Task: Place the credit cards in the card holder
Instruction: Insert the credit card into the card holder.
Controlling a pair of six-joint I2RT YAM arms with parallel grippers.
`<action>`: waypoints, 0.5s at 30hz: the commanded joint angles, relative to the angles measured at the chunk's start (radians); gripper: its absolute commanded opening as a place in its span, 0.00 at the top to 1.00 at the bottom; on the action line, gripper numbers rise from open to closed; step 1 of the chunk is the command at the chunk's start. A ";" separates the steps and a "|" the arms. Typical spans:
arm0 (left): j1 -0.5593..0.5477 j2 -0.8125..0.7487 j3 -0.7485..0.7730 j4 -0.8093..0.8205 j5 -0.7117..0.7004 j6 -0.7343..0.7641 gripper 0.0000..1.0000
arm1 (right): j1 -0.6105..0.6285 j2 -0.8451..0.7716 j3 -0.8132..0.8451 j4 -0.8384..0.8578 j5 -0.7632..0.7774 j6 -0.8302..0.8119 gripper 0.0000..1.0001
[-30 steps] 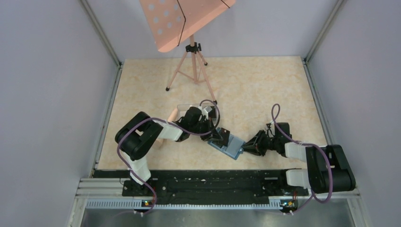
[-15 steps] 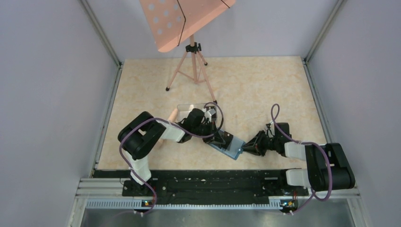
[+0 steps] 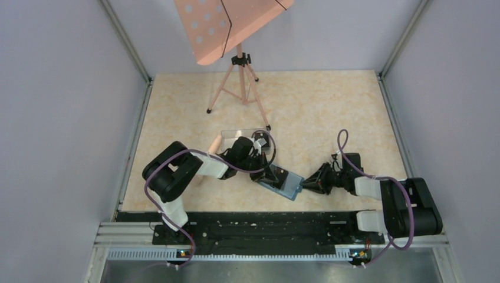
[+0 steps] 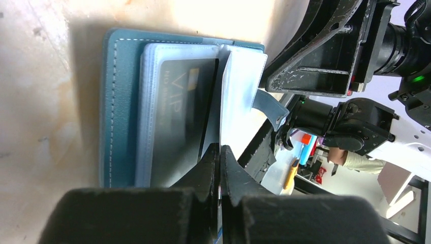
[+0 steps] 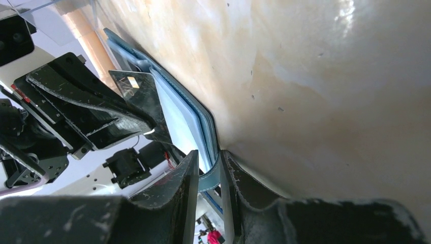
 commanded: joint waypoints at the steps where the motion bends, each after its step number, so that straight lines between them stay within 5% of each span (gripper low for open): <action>1: -0.006 -0.057 -0.008 -0.070 -0.028 0.023 1.00 | 0.013 0.016 0.017 -0.019 0.061 -0.046 0.77; 15: -0.007 -0.052 0.084 -0.253 0.014 0.120 1.00 | 0.013 0.051 0.036 -0.026 0.060 -0.083 0.79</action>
